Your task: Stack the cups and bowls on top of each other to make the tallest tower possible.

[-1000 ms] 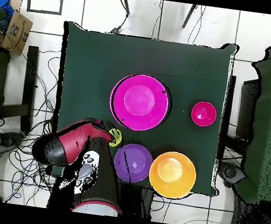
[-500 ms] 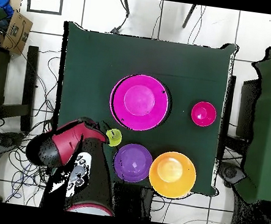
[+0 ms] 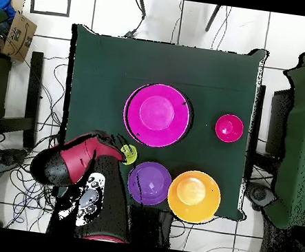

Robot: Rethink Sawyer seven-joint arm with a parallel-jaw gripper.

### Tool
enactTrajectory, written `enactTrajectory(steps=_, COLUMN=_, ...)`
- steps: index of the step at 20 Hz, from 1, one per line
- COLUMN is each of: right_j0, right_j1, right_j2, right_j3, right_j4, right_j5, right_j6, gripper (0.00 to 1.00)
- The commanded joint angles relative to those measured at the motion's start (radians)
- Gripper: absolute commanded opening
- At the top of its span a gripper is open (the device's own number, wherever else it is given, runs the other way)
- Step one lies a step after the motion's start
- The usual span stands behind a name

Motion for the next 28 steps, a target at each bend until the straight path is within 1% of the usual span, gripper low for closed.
enactTrajectory(steps=1, right_j0=-0.033, right_j1=0.029, right_j2=-0.028, right_j3=-0.045, right_j4=-0.117, right_j5=0.052, right_j6=-0.077, gripper=1.0)
enactTrajectory(steps=2, right_j0=-0.032, right_j1=0.033, right_j2=-0.034, right_j3=-0.046, right_j4=-0.129, right_j5=0.045, right_j6=-0.075, gripper=1.0)
enactTrajectory(steps=5, right_j0=-0.02, right_j1=0.044, right_j2=-0.075, right_j3=-0.051, right_j4=-0.194, right_j5=0.018, right_j6=-0.053, gripper=1.0)
enactTrajectory(steps=8, right_j0=-0.013, right_j1=0.05, right_j2=-0.104, right_j3=-0.047, right_j4=-0.239, right_j5=-0.006, right_j6=-0.03, gripper=1.0)
enactTrajectory(steps=11, right_j0=-0.012, right_j1=0.098, right_j2=-0.12, right_j3=-0.05, right_j4=-0.281, right_j5=-0.069, right_j6=0.01, gripper=1.0)
enactTrajectory(steps=14, right_j0=-0.011, right_j1=0.141, right_j2=-0.124, right_j3=-0.074, right_j4=-0.309, right_j5=-0.087, right_j6=0.021, gripper=1.0)
enactTrajectory(steps=17, right_j0=-0.022, right_j1=0.208, right_j2=-0.119, right_j3=-0.102, right_j4=-0.331, right_j5=-0.134, right_j6=0.036, gripper=1.0)
enactTrajectory(steps=20, right_j0=-0.036, right_j1=0.246, right_j2=-0.113, right_j3=-0.111, right_j4=-0.327, right_j5=-0.168, right_j6=0.039, gripper=1.0)
enactTrajectory(steps=25, right_j0=-0.027, right_j1=0.346, right_j2=-0.132, right_j3=-0.138, right_j4=-0.337, right_j5=-0.292, right_j6=0.092, gripper=1.0)
enactTrajectory(steps=28, right_j0=-0.028, right_j1=0.36, right_j2=-0.131, right_j3=-0.142, right_j4=-0.318, right_j5=-0.313, right_j6=0.079, gripper=1.0)
